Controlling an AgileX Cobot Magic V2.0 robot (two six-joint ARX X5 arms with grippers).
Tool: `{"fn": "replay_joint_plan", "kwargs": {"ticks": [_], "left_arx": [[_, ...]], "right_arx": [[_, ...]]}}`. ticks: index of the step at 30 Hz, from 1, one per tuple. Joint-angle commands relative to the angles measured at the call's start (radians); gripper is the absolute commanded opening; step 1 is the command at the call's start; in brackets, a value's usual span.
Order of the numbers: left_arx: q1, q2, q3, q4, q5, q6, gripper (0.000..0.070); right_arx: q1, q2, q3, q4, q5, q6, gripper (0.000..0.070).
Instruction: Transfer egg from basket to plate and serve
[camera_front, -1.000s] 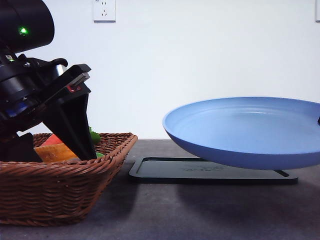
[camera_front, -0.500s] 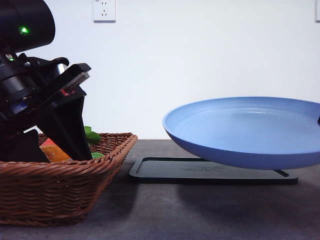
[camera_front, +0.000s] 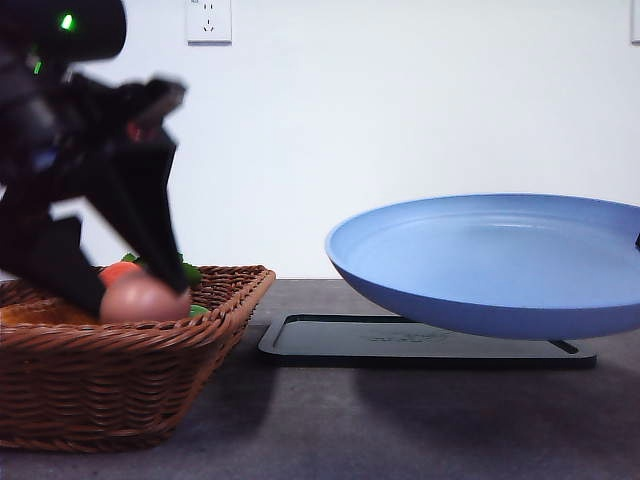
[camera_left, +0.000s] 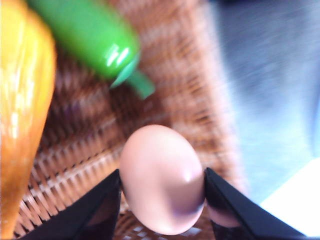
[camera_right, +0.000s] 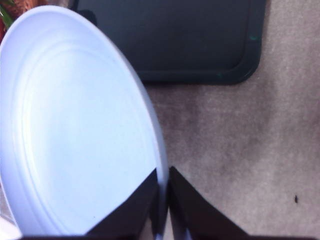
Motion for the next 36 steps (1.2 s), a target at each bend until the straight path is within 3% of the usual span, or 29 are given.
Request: {"fn": "replay_joint_plan", "kwargs": {"ticks": [1,6,12,17,24,33,36], "left_arx": [[-0.007,0.014,0.059,-0.025,0.022,0.034,0.0215],[-0.039,0.014,0.183,-0.020,0.094,0.032,0.0216],[-0.161,0.014,0.226,0.125,0.094,0.030,0.0217],[-0.302,0.037,0.226,0.216,-0.033,0.067,0.0221],[-0.434,0.140,0.226,0.233,-0.227,0.167,0.0222],[-0.458,0.236,0.226,0.236,-0.245,0.172,0.0225],[-0.460,0.236,0.226,0.240,-0.244,0.170,0.0286]], "right_arx": [[0.001,0.006,0.011,0.003,-0.005,0.011,0.0000],[0.001,0.006,0.011,0.000,-0.011,0.011,0.0000],[0.005,0.006,0.011,-0.022,-0.062,0.022,0.0000],[0.005,0.006,0.011,-0.036,-0.095,0.022,0.0000],[0.005,0.006,0.011,-0.057,-0.095,0.016,0.0000],[0.005,0.006,0.011,-0.085,-0.095,0.009,0.0000],[0.005,0.006,0.011,-0.089,-0.095,0.009,0.0000]]}}
